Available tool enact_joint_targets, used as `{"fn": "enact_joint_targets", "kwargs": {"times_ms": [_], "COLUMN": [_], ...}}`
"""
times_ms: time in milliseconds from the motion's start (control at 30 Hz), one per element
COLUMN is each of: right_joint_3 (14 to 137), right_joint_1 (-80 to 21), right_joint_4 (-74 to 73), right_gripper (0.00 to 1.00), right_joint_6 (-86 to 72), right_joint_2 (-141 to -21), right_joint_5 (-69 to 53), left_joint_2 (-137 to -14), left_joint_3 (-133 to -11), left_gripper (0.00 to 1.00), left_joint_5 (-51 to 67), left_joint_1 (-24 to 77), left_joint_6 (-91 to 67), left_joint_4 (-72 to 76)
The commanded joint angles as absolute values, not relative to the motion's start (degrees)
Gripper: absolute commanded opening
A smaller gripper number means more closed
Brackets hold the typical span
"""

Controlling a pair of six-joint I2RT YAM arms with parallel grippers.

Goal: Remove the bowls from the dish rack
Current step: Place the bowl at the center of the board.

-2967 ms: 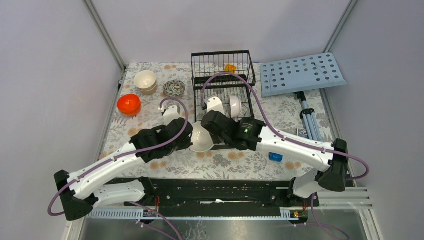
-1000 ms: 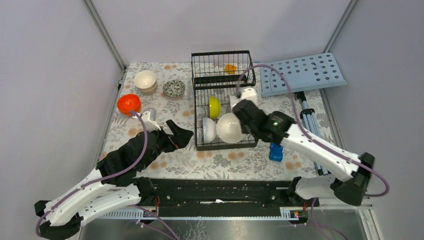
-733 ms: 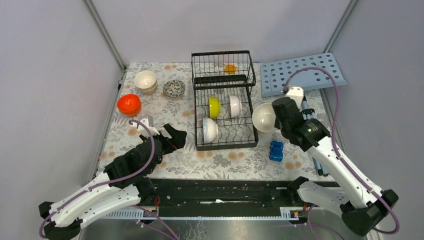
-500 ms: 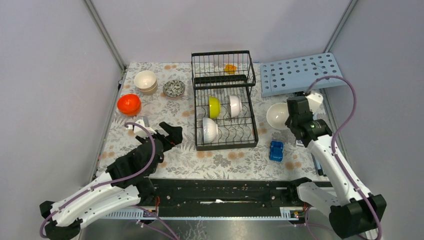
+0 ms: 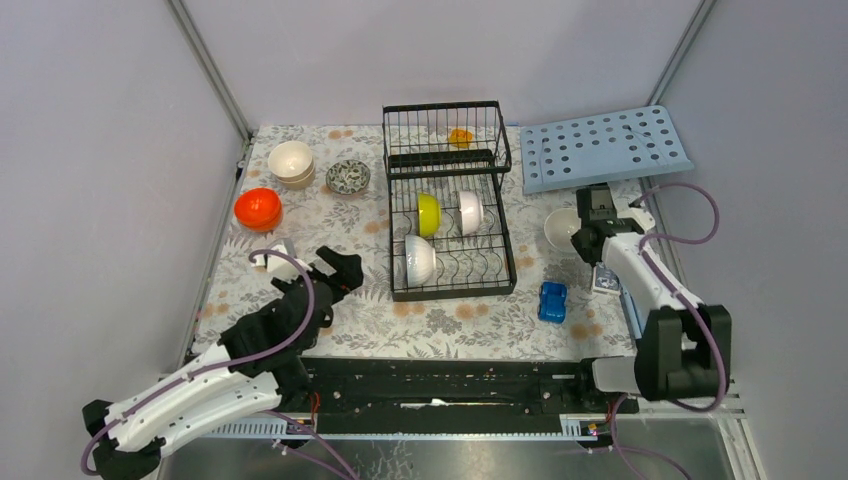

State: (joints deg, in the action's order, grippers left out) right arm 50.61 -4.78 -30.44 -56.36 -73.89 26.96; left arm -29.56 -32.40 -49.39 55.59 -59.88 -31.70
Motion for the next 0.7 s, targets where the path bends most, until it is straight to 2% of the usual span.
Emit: {"fn": "enact_joint_targets", "kwargs": {"times_ms": [0,667], "right_joint_3": [53.18,55.49], "right_joint_1": [-1.81,-0.79], "right_joint_4": [-27.43,-20.44], "right_gripper": [0.00,0.00], "right_joint_6": [-66.57,-64.48], "right_joint_2": [-78.48,-89.17], "right_joint_5": [26.88,25.40], "left_joint_2": [-27.78,-27.39], "left_joint_3": [-31.74,-31.81], "left_gripper": [0.99,0.99], "left_joint_5": [-50.23,-49.44], "left_joint_1": [55.64,55.65], "left_joint_6": [-61.38,-63.00], "left_joint_4": [-31.76,-35.76]}}
